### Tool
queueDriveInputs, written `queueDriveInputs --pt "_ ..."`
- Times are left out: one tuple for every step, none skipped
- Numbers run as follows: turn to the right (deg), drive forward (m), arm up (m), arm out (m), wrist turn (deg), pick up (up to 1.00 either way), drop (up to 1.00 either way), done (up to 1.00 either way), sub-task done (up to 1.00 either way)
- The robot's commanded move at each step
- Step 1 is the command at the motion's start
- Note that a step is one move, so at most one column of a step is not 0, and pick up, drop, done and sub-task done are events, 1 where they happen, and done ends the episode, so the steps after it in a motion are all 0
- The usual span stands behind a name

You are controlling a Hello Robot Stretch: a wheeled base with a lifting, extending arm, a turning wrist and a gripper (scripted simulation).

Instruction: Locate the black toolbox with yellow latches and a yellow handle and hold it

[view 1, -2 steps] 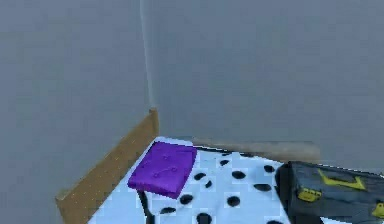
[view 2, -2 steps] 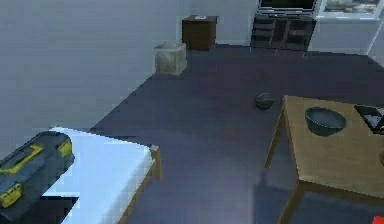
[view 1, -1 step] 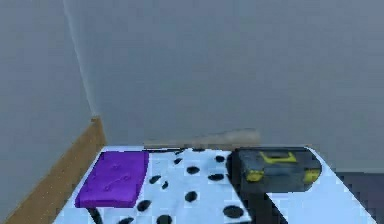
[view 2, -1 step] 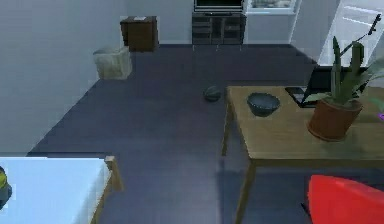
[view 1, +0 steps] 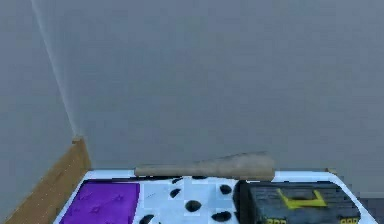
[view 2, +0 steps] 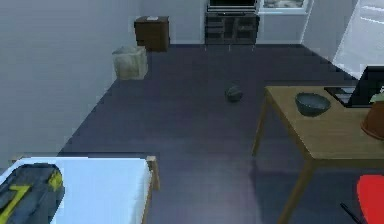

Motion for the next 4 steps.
queueDriveInputs --pt "-45.0 0.00 0.00 0.00 0.0 0.00 0.00 0.00 0.00" --pt "45.0 0.00 0.00 0.00 0.0 0.00 0.00 0.00 0.00" --pt "45.0 0.00 0.00 0.00 0.0 0.00 0.00 0.00 0.00" --pt "42.0 0.00 0.00 0.00 0.0 0.00 0.00 0.00 0.00"
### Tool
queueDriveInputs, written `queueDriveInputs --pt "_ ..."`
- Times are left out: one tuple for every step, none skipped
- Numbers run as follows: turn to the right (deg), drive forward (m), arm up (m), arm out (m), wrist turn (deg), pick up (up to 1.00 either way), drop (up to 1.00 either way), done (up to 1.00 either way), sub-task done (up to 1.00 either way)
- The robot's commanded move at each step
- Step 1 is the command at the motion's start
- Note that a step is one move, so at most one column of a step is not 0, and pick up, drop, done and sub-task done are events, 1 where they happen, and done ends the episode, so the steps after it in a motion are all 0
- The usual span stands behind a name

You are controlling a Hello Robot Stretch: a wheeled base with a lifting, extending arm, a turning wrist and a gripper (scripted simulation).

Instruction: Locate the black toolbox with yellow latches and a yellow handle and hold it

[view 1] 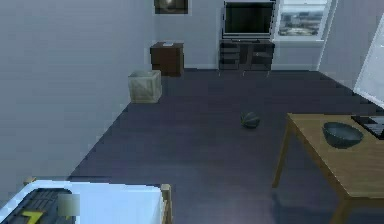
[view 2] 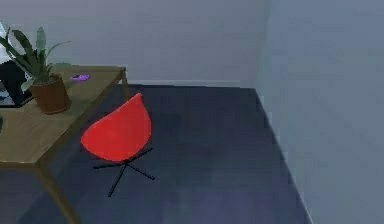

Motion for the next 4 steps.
queueDriveInputs --pt "3.0 0.00 0.00 0.00 0.0 0.00 0.00 0.00 0.00" --pt "0.0 0.25 0.00 0.00 0.0 0.00 0.00 0.00 0.00" --pt "-45.0 0.00 0.00 0.00 0.0 0.00 0.00 0.00 0.00" --pt "-45.0 0.00 0.00 0.00 0.0 0.00 0.00 0.00 0.00"
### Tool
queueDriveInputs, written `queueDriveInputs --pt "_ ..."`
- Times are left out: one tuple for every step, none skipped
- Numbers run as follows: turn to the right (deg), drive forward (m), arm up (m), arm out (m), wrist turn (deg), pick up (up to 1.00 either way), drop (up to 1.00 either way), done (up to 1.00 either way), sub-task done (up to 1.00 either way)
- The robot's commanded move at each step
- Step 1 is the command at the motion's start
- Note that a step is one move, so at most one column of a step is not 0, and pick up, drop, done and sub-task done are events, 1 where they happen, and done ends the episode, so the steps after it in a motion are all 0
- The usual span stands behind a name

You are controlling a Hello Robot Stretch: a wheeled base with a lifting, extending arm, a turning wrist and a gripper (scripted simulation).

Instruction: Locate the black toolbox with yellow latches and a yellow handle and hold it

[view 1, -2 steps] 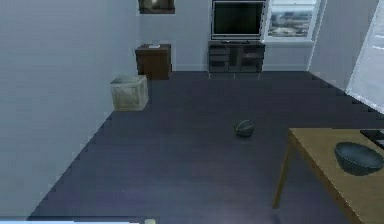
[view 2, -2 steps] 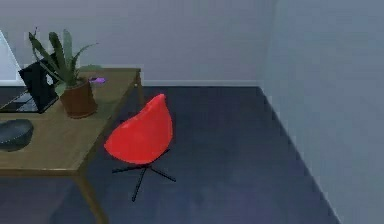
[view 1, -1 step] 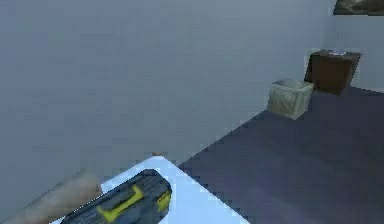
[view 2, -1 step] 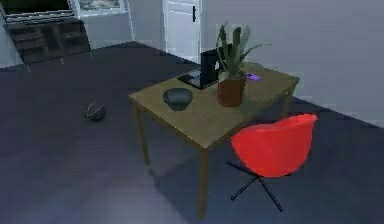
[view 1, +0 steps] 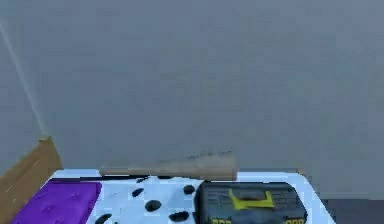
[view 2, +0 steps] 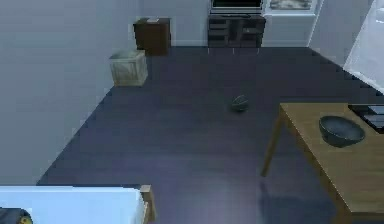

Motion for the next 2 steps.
queueDriveInputs --pt "-45.0 0.00 0.00 0.00 0.0 0.00 0.00 0.00 0.00" --pt "-21.0 0.00 0.00 0.00 0.0 0.00 0.00 0.00 0.00"
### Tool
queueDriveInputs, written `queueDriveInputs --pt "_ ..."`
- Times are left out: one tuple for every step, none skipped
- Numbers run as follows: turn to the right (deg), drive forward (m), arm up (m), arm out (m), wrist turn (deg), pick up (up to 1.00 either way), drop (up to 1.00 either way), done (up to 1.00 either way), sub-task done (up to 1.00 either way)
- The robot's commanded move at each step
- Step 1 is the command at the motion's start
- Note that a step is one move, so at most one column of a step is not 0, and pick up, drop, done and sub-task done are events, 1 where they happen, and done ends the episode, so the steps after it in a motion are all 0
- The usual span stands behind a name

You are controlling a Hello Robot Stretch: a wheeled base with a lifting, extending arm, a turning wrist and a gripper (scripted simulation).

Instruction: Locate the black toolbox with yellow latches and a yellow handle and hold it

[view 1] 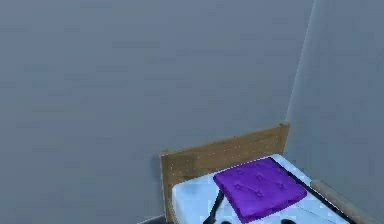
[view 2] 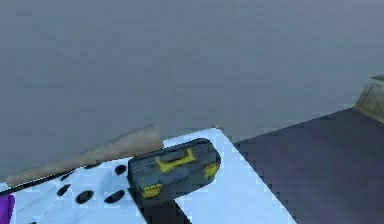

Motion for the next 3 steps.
queueDriveInputs --pt "0.0 0.00 0.50 0.00 0.0 0.00 0.00 0.00 0.00" --pt "0.0 0.00 0.10 0.00 0.0 0.00 0.00 0.00 0.00" --pt "0.0 0.00 0.00 0.40 0.0 0.00 0.00 0.00 0.00"
